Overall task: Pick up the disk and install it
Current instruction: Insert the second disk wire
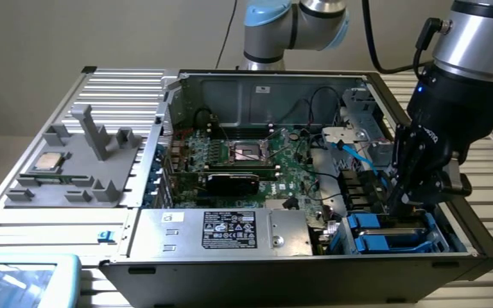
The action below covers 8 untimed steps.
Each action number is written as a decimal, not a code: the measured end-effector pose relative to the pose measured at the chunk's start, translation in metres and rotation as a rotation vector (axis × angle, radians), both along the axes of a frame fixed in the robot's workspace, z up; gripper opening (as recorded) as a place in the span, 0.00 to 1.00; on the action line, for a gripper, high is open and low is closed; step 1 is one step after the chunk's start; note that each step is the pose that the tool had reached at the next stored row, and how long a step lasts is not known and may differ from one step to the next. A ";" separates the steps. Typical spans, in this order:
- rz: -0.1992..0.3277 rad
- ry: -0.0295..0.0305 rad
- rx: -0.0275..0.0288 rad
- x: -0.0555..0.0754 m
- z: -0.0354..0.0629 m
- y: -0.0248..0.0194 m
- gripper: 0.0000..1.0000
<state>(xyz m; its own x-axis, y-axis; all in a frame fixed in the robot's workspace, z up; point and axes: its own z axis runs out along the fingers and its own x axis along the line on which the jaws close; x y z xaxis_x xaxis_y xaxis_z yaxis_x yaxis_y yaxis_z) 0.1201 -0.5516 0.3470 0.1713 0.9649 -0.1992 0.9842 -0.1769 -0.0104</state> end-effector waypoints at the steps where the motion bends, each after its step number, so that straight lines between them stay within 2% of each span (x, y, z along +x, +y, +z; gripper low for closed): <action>1: 0.005 0.0000 0.0001 0.000 -0.0002 0.0000 0.16; 8: 0.041 0.0000 0.0005 0.000 -0.0007 -0.0001 0.16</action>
<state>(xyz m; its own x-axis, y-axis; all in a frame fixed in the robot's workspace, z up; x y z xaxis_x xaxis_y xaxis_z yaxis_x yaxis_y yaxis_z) 0.1201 -0.5517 0.3464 0.1314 0.9712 -0.1987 0.9906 -0.1362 -0.0106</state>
